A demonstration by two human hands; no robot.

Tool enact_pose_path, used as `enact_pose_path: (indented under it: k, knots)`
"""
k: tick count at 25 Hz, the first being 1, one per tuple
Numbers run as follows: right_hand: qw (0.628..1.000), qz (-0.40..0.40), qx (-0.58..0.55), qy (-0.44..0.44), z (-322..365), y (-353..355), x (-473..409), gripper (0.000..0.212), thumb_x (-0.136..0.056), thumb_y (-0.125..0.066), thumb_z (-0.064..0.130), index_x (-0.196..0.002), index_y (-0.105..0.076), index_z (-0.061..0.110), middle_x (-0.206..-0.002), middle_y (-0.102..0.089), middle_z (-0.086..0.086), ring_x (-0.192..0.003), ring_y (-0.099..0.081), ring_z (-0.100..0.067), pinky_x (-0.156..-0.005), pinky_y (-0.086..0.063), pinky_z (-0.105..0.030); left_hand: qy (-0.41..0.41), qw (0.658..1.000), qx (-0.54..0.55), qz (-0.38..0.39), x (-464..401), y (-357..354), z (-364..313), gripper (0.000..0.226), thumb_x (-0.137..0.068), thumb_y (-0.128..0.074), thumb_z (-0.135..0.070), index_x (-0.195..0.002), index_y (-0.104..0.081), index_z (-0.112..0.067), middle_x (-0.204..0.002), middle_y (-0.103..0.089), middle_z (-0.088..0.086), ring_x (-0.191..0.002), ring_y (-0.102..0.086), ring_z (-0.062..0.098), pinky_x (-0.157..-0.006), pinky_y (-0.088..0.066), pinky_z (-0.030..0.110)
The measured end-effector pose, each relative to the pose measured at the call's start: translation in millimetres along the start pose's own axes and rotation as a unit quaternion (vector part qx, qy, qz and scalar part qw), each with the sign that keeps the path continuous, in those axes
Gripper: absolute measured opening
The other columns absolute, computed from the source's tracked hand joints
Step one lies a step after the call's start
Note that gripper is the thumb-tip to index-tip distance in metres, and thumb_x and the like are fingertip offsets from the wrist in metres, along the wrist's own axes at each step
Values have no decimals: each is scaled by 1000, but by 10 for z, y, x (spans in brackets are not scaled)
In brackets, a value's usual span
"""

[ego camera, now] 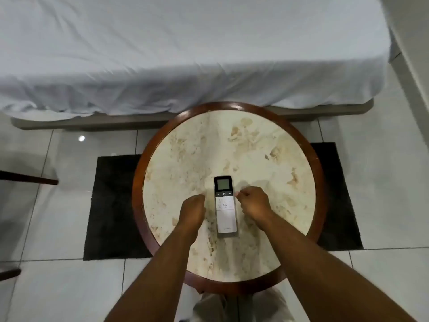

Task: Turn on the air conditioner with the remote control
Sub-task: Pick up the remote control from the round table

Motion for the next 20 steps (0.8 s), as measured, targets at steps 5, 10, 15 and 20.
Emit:
enact_pose_path:
  k: [5, 10, 15, 20]
  knots:
    - [999, -25, 39, -18, -86, -278, -206, 36, -92, -60, 26, -63, -55, 7, -61, -55, -5, -55, -50, -18, -48, -30, -28, 42, 998, 40, 36, -186, -338, 227, 44, -92, -29, -35, -90, -63, -7, -90, -66, 16, -82, -53, 27, -77, -39, 38]
    - [997, -44, -53, -28, -36, -405, -226, 29, -93, -62, 28, -99, -72, 1, -96, -74, -14, -88, -70, -31, -69, -50, -33, 20, 995, 93, 27, -280, -382, 214, 73, -92, -17, -52, -85, -78, -11, -83, -77, 15, -75, -72, 26, -67, -53, 28]
    - [991, 4, -124, -46, -11, -485, -9, 32, -96, -58, 30, -103, -69, 0, -101, -74, -18, -92, -70, -35, -83, -55, -43, 17, 992, 127, 19, -126, -241, 251, 71, -92, -18, -58, -78, -75, -19, -71, -77, 3, -60, -72, 15, -50, -49, 23]
    - [982, 14, -183, -49, 247, -60, 310, 42, -98, -57, 28, -105, -63, -13, -110, -70, -31, -90, -69, -40, -73, -49, -40, -11, 998, 61, 16, 284, 120, -222, 72, -95, -16, -61, -128, -57, -11, -129, -61, 7, -116, -56, 27, -103, -40, 46]
Point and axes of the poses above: each hand's wrist, its own x-axis away from the middle knuckle, its own y-axis out of the back of the hand, z = x × y, the point moved 9 cm from there along -x, towards the middle knuckle
